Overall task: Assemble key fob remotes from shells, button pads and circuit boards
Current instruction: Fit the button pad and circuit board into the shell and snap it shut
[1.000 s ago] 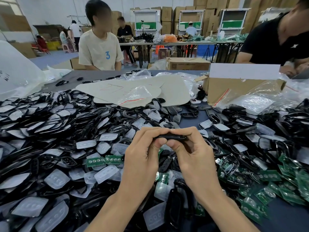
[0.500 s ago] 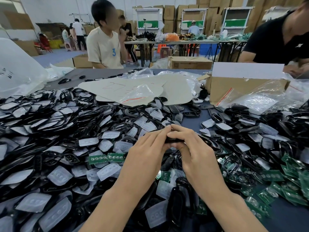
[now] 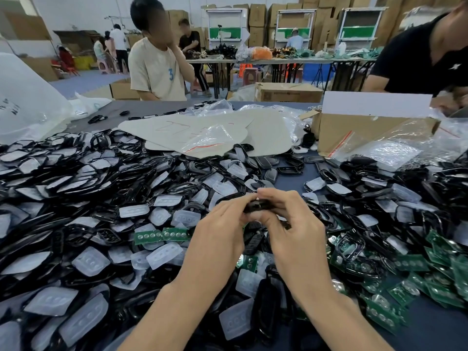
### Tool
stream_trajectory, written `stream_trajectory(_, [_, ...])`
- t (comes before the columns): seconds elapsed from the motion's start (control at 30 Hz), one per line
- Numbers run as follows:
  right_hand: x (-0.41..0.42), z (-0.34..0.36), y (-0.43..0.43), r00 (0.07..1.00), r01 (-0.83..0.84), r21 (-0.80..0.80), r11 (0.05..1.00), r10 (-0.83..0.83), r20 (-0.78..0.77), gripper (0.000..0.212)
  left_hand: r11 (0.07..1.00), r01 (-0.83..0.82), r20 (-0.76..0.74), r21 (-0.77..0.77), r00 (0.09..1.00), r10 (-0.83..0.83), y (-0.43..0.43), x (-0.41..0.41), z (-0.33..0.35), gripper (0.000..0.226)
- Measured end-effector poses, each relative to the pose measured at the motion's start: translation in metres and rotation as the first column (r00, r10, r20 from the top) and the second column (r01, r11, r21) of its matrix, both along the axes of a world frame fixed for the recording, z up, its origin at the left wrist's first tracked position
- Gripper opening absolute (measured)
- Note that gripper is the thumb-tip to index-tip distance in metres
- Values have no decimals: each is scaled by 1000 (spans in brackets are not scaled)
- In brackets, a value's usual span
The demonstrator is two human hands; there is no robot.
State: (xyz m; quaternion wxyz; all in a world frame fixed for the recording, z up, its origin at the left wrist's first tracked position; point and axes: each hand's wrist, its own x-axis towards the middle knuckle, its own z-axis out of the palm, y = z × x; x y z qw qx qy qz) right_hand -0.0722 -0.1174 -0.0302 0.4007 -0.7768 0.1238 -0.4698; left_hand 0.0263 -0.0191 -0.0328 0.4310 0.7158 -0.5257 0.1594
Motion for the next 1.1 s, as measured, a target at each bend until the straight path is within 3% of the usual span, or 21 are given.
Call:
stream_trajectory(0.07, [0,1,-1,999,-52,172,984,49,23,33,1000,13,-94,-28,995,-16,0,0,0,52])
stream_trajectory(0.2, [0,4,-2,995,-103,270,957,100,25,26,993,108,-177,-53,977,-116,0,0,2,39])
stream_trajectory(0.7, [-1,2,-2,1000,-12,175,984,13,-6,38,976,152,-179,-155,967,-179,-5,-8,1,66])
stream_trajectory(0.87, [1,4,-5,998,-63,219,974,61,17,38,989,118,-135,-92,982,-129,-4,-2,-2,40])
stream_trajectory(1.0, [1,4,-6,999,-54,223,973,53,9,30,994,88,-121,-68,988,-96,-2,-5,1,38])
stream_trajectory(1.1, [-3,9,-4,999,-34,235,971,32,13,35,998,37,-131,-53,990,-43,-5,-12,6,32])
